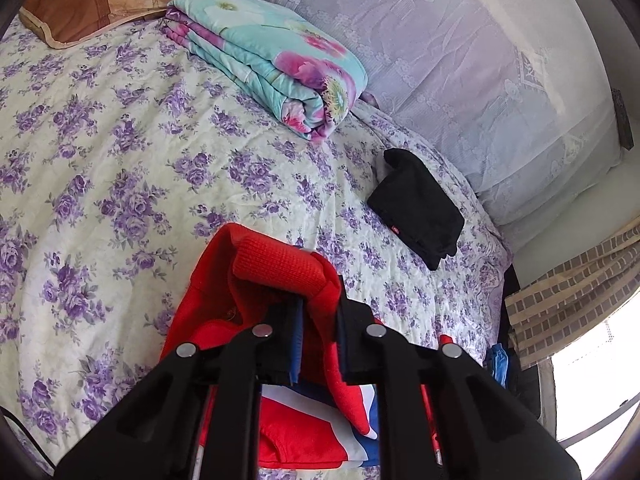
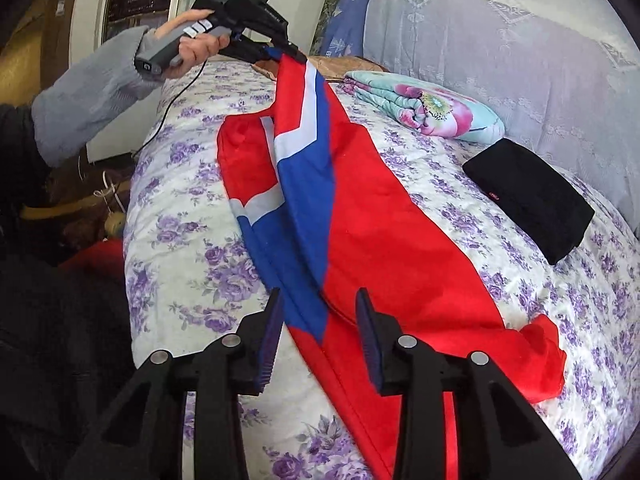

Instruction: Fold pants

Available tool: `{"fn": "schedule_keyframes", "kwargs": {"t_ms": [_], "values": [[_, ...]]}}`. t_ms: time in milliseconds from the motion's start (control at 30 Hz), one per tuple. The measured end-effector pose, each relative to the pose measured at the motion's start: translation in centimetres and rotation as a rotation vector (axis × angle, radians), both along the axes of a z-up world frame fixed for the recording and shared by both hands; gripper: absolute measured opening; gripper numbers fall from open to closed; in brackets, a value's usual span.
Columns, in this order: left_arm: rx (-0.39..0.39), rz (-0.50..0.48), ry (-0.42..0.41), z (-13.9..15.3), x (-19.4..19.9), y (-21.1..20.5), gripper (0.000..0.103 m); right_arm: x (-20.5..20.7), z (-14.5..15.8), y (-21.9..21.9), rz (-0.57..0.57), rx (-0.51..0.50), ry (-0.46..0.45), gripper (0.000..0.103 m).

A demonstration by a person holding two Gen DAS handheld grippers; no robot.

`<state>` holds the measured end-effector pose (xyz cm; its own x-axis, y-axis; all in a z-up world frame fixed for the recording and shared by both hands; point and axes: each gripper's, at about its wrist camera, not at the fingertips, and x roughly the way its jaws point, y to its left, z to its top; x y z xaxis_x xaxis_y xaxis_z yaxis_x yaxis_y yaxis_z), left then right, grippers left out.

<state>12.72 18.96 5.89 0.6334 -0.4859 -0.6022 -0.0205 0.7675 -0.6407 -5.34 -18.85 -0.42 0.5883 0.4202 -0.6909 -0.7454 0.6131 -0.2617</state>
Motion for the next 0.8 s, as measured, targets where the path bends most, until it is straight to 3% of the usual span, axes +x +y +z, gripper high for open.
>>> {"fn": "schedule_keyframes", "kwargs": {"t_ms": [200, 300, 400, 467, 667, 800], "values": [[-0.008, 0.002, 0.004, 0.1, 0.1, 0.1, 0.012, 1.1, -1.9, 1.4, 0.009, -0.101, -0.035, 0.033], [-0.004, -0.002, 0.005, 0.3, 0.2, 0.1, 0.012, 2.0, -2.5, 1.3, -0.007, -0.112, -0.02, 0.027], [-0.003, -0.002, 0.005, 0.3, 0.2, 0.1, 0.012, 2.4, -2.5, 1.1, -0.022, -0.113, -0.021, 0.018], [-0.002, -0.001, 0.005, 0.4, 0.1, 0.1, 0.012, 2.1, -2.0, 1.0, -0.032, -0.115, -0.053, 0.004], [0.01, -0.03, -0.028, 0.7, -2.0, 0.2, 0.012, 0.2, 2.1, -1.3, -0.06, -0.063, -0.139, 0.004], [0.061, -0.075, -0.059, -0.6, -5.3, 0.1, 0.012, -1.2, 0.7, -2.4, -0.074, -0.086, -0.085, 0.003]]}}
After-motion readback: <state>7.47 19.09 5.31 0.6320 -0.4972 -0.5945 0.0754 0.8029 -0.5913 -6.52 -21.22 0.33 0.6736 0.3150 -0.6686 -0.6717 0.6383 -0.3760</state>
